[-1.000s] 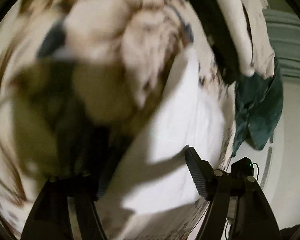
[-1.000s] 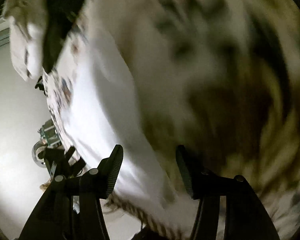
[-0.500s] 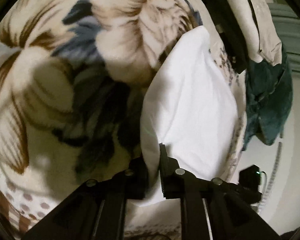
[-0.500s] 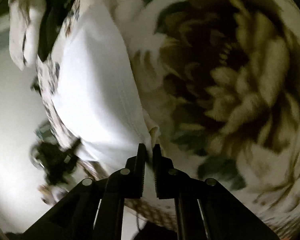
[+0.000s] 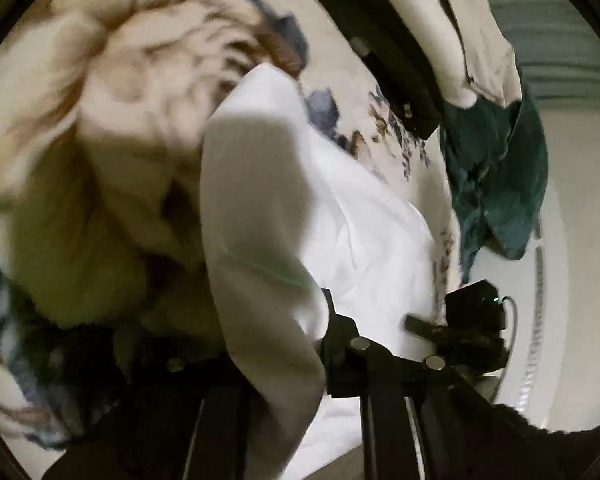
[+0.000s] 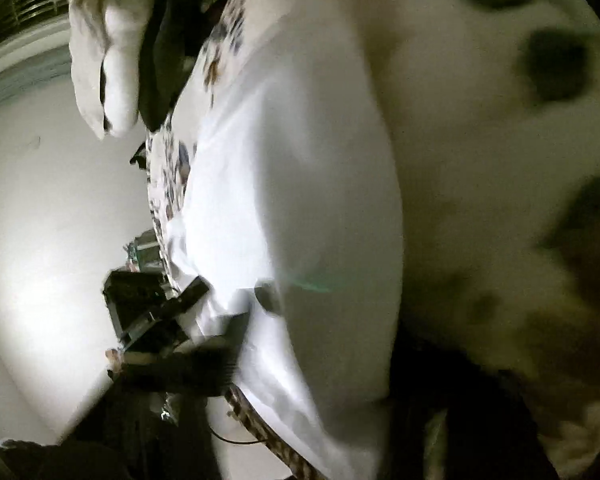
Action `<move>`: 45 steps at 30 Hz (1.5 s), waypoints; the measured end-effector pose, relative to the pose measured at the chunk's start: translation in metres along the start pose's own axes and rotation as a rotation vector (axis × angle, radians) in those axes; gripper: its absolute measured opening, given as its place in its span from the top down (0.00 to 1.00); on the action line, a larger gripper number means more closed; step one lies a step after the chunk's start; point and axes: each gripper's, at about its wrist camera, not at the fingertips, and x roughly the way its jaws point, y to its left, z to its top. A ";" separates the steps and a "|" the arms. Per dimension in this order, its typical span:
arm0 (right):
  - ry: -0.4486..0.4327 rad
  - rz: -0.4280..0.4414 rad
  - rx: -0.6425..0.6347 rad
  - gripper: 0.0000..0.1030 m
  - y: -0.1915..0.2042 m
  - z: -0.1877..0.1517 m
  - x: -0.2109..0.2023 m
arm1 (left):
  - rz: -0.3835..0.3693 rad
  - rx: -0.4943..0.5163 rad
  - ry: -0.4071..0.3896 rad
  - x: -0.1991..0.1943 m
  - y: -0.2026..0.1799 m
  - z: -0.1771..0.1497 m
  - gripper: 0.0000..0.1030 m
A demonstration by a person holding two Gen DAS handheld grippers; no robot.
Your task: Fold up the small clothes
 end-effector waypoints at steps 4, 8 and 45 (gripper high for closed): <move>-0.063 -0.044 0.018 0.89 0.017 -0.007 0.000 | 0.002 0.024 -0.009 -0.020 -0.013 0.000 0.91; -0.103 -0.073 -0.028 0.90 0.055 -0.018 -0.032 | -0.021 0.067 0.000 -0.050 -0.049 0.011 0.91; -0.487 -0.855 -0.315 0.01 0.363 0.215 -0.064 | 0.485 0.296 -0.198 -0.095 -0.161 0.332 0.02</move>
